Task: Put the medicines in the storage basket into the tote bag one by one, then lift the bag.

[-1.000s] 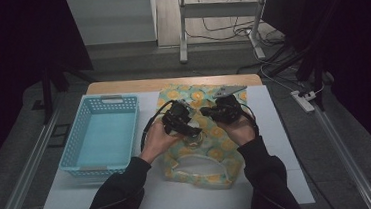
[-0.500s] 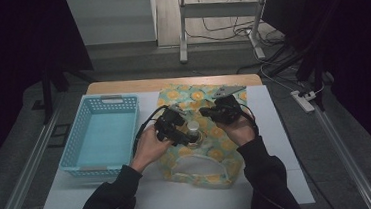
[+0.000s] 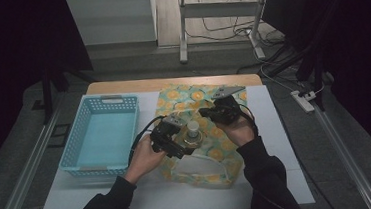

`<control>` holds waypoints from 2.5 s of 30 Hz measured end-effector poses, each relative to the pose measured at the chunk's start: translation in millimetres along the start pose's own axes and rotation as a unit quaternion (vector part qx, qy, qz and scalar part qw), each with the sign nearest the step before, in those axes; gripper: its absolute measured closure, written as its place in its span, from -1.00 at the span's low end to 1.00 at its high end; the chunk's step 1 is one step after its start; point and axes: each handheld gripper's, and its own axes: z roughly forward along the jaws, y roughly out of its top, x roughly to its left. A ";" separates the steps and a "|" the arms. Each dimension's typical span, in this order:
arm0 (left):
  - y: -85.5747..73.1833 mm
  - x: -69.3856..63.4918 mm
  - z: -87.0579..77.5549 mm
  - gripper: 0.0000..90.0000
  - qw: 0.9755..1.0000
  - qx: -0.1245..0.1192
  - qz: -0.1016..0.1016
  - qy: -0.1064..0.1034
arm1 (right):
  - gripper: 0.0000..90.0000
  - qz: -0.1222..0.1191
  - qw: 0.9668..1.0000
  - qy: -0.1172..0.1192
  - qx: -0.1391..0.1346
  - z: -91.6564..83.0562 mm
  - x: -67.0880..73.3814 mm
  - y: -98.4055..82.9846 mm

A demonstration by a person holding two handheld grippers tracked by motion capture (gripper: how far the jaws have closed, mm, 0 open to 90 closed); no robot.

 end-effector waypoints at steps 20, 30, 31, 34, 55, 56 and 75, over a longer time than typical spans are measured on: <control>-22.7 -3.7 15.6 -1.00 1.000 0.018 -0.011 0.008 | 1.00 0.001 1.000 0.001 -0.001 -1.8 -0.5 -1.0; -31.1 -2.5 35.5 -1.00 0.999 0.038 -0.012 0.020 | 1.00 0.001 1.000 0.002 0.000 -0.7 -0.3 -1.3; -31.9 -3.0 38.6 -1.00 0.999 0.041 -0.008 0.023 | 1.00 0.001 1.000 0.002 0.000 -0.5 -0.3 -1.3; -33.6 -3.4 45.1 -1.00 0.998 0.052 0.002 0.030 | 1.00 0.002 1.000 0.002 0.002 -0.2 -0.6 -1.7; -33.7 -0.4 48.6 -0.20 0.997 0.048 0.014 0.067 | 1.00 0.001 1.000 0.002 -0.002 -1.9 -0.4 -0.5; -33.9 0.4 48.2 -0.12 0.997 0.045 0.005 0.069 | 1.00 0.001 1.000 0.003 -0.003 -2.0 -0.3 -0.4; -27.8 1.5 46.4 0.99 0.995 0.056 -0.055 0.067 | 1.00 0.002 1.000 0.001 -0.004 -4.0 -0.8 -0.4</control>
